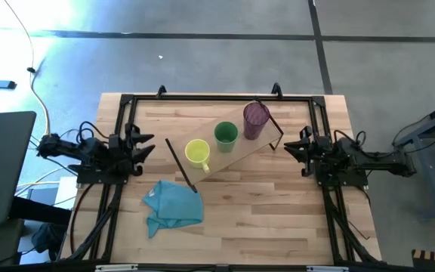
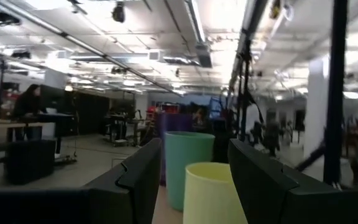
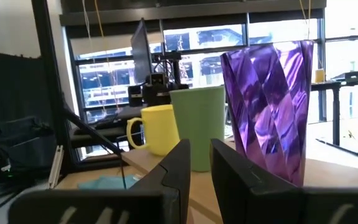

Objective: Stack small to large cups/mugs on shelf
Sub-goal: Return to Home Position

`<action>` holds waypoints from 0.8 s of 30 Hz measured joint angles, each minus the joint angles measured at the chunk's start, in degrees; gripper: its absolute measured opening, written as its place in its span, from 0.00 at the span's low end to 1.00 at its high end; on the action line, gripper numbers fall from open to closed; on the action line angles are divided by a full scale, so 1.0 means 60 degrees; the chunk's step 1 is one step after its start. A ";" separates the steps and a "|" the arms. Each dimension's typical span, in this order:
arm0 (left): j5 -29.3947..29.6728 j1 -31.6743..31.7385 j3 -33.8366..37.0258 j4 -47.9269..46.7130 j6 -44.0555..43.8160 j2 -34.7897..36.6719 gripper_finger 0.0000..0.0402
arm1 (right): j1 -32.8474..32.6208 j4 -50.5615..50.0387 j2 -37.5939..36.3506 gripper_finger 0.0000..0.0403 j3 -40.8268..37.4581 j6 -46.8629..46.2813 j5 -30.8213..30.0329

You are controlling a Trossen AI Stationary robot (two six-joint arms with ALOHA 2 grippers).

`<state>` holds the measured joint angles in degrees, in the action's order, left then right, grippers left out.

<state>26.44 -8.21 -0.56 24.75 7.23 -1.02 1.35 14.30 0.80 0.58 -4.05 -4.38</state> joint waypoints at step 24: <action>-0.2180 -0.0158 0.0004 0.0530 0.1784 0.0025 0.43 | 0.0003 -0.0050 -0.0004 0.13 0.0000 0.0040 0.0302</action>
<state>13.36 -9.15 -0.54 27.93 17.94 -0.86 1.37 14.00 0.78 0.58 -3.81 -2.57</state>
